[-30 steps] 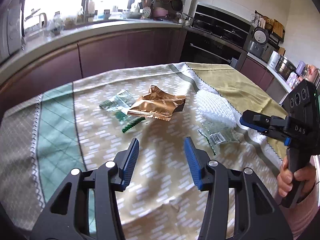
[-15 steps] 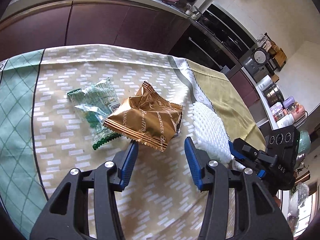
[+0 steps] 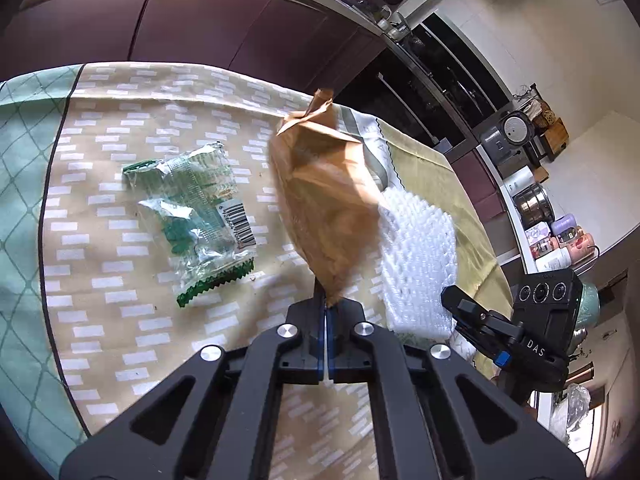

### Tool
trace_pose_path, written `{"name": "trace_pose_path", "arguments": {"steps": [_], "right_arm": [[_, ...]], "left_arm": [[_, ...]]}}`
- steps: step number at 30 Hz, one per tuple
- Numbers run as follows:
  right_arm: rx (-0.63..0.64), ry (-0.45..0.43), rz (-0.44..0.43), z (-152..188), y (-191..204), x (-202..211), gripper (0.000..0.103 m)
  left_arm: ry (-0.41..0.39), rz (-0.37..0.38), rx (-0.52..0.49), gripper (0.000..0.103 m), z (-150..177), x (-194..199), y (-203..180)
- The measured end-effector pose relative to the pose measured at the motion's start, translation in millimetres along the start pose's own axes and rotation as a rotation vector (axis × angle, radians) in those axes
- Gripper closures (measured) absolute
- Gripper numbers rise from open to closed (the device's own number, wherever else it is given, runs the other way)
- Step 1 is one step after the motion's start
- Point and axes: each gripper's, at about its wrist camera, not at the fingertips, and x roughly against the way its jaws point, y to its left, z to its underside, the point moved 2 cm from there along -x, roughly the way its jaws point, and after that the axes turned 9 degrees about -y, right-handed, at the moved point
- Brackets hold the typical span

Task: Collect trash
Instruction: 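Grasp the gold snack wrapper with the left tool while the right tool grasps the white foam net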

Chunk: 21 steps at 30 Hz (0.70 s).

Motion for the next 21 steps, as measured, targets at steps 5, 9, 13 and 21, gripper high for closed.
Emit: {"name": "trace_pose_path", "arguments": {"steps": [5,9,13,21], "right_arm": [[0.039,-0.019,-0.02,1,12,8,0.094],[0.071,-0.032,-0.038,2,25,17,0.094],[0.119,-0.043,-0.066,4,41,26,0.094],[0.167,-0.012,-0.131,20,69,28,0.094]], "left_arm": [[-0.033,-0.005,-0.054,0.102,7,16,-12],[-0.056,-0.005,-0.095,0.102,15,39,-22],[-0.082,-0.025,-0.146,0.102,29,69,-27],[-0.13,-0.066,-0.197,0.102,67,135,-21]]}}
